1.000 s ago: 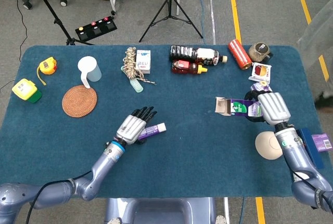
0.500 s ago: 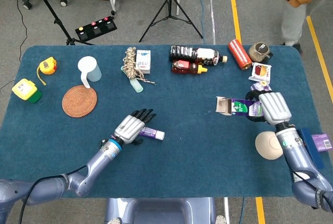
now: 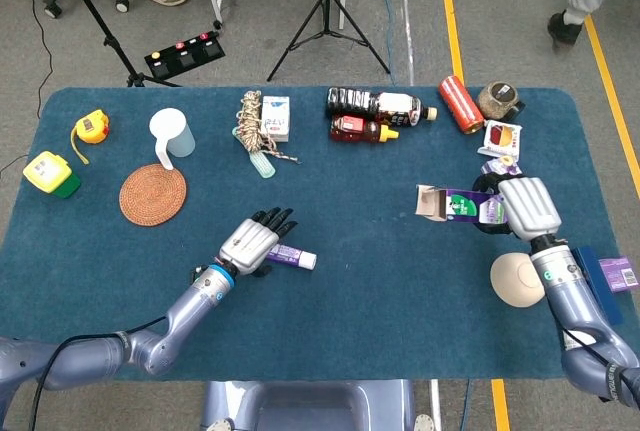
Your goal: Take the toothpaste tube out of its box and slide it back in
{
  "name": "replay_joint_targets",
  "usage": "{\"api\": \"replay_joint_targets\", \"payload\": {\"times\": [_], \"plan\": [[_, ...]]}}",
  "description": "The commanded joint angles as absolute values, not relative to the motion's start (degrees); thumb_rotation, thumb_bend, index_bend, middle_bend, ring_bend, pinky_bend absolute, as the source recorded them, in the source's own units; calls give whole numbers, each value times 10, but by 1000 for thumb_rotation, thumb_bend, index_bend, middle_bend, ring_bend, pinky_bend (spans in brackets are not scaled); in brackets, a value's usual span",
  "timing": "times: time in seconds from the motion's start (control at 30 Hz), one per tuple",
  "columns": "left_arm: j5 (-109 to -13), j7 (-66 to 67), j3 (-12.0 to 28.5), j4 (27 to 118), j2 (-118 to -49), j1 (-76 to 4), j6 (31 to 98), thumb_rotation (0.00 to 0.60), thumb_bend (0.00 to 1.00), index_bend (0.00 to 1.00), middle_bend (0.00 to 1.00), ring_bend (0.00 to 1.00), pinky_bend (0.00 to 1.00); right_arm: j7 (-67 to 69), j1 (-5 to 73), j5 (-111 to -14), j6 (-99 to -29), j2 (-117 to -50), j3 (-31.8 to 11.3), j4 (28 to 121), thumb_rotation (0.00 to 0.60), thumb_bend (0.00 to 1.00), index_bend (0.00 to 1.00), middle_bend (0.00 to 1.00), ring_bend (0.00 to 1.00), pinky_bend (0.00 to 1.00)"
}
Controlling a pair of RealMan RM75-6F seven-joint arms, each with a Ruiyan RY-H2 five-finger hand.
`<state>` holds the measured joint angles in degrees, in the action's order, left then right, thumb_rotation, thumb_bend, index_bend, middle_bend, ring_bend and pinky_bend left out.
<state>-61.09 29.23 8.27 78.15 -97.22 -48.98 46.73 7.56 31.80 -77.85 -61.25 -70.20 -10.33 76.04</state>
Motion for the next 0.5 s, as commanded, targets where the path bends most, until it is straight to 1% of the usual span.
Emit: {"api": "replay_joint_targets", "payload": {"times": [0.03,0.2,0.43,0.5], "plan": [[-583,310,89,783,-974,-500,461,600,270,158,36,0,202,74,319,-779,-612,-703,-103,761,600,457,474,565,596,635],[-560,331,89,778,-980,-513,461,600,289,227,89,30,243,72,319,-776,-613,-702,-105,762,600,468,474,565,597,635],[-537,350,83,779,-986,-522,466,600,290,287,143,76,311,71,319,-776,-611,-701,-105,762,600,482,474,565,597,636],[-533,351,82,779,-988,-524,469,600,290,314,169,110,339,71,319,-776,-611,-701,-105,763,600,481,474,565,596,636]]}}
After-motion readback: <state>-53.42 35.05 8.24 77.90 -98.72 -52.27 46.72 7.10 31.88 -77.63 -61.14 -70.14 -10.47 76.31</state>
